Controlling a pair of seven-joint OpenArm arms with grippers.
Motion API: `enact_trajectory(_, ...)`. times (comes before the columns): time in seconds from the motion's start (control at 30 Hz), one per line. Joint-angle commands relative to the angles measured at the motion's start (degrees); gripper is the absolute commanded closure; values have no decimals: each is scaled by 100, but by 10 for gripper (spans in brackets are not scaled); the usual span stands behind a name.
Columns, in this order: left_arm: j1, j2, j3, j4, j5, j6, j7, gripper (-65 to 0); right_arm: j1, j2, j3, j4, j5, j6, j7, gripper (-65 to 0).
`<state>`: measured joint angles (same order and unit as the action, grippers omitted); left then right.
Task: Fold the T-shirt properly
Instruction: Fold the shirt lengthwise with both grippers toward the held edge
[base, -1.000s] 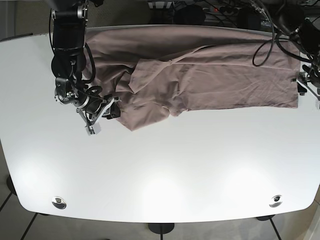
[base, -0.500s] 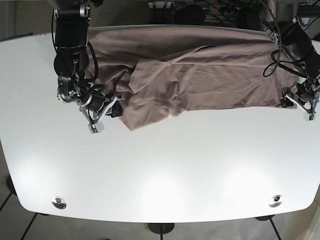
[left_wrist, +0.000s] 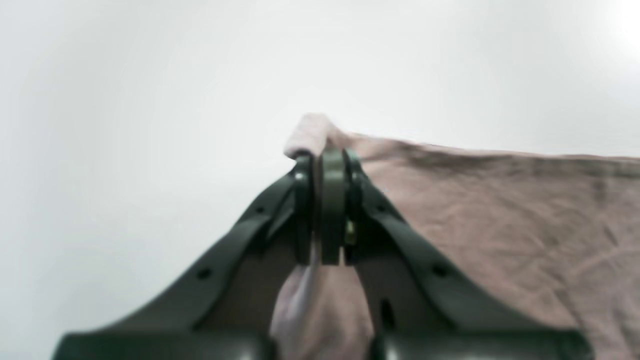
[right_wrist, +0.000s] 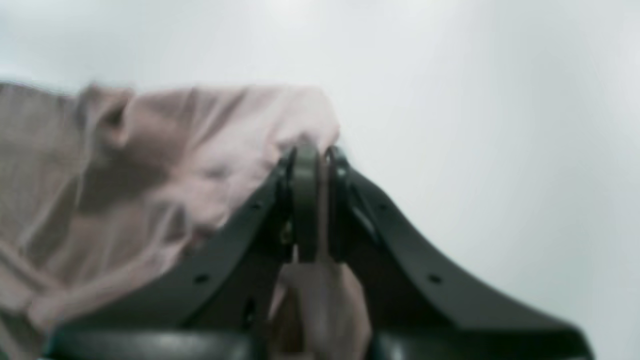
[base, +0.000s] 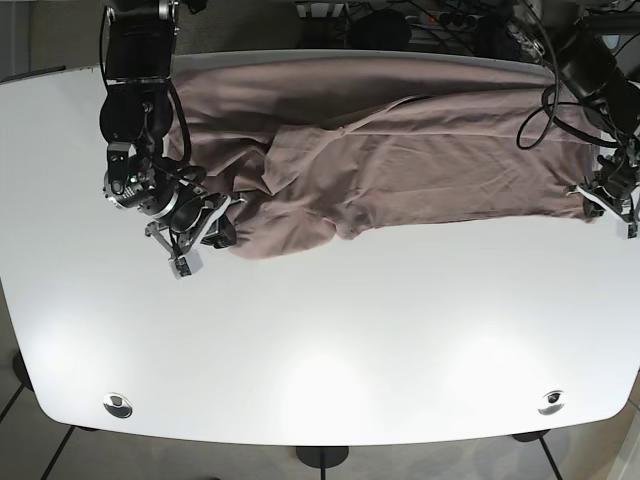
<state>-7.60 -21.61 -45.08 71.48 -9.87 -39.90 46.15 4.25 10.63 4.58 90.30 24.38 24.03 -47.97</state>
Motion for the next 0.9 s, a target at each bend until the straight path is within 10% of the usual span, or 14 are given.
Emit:
enact_trajectory(0.03,184,-112,-15,619,-380,-10,207,0,-166,-13,320,820,98,19,-166,-16)
enact_trajectory(0.27,1107,196,-516,2307,-785,-10,488,0,-1089,-22,821,2508,133,54,-922,-17)
enact_trajectory(0.5,1836,328,-666,2746,-776,-10,479,0,-2082,145,1621,2543,1461,10,-966,-17)
enact_trajectory(0.9,2039,81,-921,1340,-732,-10,462,0,-2847,137,1656,2271,872,63,-922,-19)
